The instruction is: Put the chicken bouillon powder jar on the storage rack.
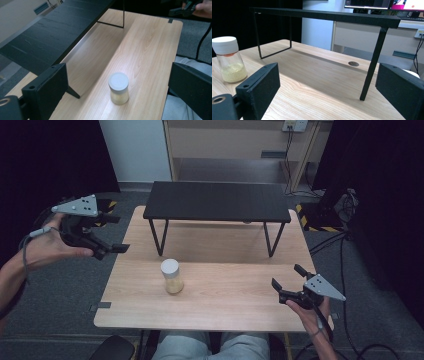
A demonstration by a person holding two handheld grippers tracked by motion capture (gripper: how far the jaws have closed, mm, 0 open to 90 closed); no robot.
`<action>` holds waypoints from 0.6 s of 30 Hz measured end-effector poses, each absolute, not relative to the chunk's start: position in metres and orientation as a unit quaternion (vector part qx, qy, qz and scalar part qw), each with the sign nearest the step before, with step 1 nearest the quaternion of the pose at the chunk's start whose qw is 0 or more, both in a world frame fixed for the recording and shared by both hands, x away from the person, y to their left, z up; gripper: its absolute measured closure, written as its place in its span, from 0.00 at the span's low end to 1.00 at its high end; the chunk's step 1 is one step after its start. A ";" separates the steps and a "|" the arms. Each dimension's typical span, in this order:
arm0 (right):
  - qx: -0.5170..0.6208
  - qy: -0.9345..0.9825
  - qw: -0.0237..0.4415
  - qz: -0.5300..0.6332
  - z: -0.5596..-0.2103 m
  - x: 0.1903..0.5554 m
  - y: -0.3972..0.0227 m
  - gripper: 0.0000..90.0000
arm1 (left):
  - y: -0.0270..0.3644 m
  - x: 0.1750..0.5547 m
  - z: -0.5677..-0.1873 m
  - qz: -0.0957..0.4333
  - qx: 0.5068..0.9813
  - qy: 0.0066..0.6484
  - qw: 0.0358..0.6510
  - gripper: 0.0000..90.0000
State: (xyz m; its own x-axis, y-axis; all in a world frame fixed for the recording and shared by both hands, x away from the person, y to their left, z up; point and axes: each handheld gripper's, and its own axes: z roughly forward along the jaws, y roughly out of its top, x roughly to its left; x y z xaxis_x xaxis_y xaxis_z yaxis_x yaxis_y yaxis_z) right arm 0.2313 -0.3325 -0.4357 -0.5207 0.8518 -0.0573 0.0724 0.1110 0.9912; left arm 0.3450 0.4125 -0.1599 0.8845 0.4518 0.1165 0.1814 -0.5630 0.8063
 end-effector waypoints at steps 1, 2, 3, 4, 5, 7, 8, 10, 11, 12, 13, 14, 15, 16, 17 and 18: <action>0.349 0.662 0.343 0.568 -0.436 0.231 -0.332 0.06 | 0.410 0.346 -0.160 0.158 0.872 0.183 0.426 0.02; 0.349 0.662 0.343 0.568 -0.436 0.231 -0.332 0.06 | 0.408 0.347 -0.162 0.160 0.873 0.185 0.423 0.02; 0.349 0.662 0.343 0.568 -0.436 0.231 -0.332 0.06 | 0.408 0.347 -0.162 0.160 0.873 0.185 0.423 0.02; 0.348 0.663 0.343 0.568 -0.435 0.231 -0.332 0.06 | 0.406 0.351 -0.164 0.153 0.875 0.186 0.420 0.02; 0.348 0.663 0.343 0.568 -0.436 0.231 -0.332 0.06 | 0.403 0.353 -0.165 0.154 0.877 0.184 0.416 0.02; 0.349 0.663 0.342 0.568 -0.436 0.232 -0.332 0.06 | 0.398 0.357 -0.168 0.150 0.881 0.185 0.409 0.02; 0.349 0.663 0.342 0.568 -0.436 0.232 -0.332 0.06 | 0.395 0.359 -0.169 0.148 0.883 0.186 0.404 0.02; 0.349 0.662 0.342 0.568 -0.436 0.232 -0.333 0.06 | 0.390 0.364 -0.172 0.144 0.887 0.185 0.397 0.02; 0.349 0.663 0.342 0.568 -0.436 0.232 -0.333 0.06 | 0.387 0.367 -0.173 0.141 0.889 0.188 0.392 0.02; 0.349 0.663 0.342 0.568 -0.436 0.232 -0.333 0.06 | 0.383 0.369 -0.175 0.140 0.892 0.190 0.387 0.02; 0.349 0.663 0.342 0.568 -0.436 0.232 -0.333 0.06 | 0.378 0.370 -0.176 0.142 0.896 0.188 0.377 0.02; 0.349 0.663 0.341 0.568 -0.436 0.232 -0.333 0.06 | 0.374 0.371 -0.177 0.146 0.899 0.185 0.368 0.02; 0.348 0.663 0.341 0.568 -0.436 0.232 -0.333 0.06 | 0.370 0.373 -0.179 0.144 0.901 0.188 0.363 0.03; 0.348 0.663 0.341 0.568 -0.436 0.232 -0.333 0.06 | 0.368 0.376 -0.182 0.139 0.902 0.190 0.362 0.03; 0.348 0.662 0.341 0.569 -0.436 0.232 -0.333 0.06 | 0.365 0.378 -0.184 0.137 0.904 0.189 0.359 0.03; 0.348 0.662 0.341 0.569 -0.436 0.232 -0.333 0.06 | 0.361 0.379 -0.187 0.136 0.905 0.188 0.355 0.03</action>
State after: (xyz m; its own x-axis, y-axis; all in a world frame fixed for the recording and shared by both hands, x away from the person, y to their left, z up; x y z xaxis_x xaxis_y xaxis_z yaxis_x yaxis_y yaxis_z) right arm 0.2321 -0.3334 -0.4355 -0.5249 0.8494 -0.0554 0.0729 0.1098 0.9913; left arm 0.3795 0.3614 -0.1867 0.8920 0.4378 0.1128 0.2441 -0.6764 0.6949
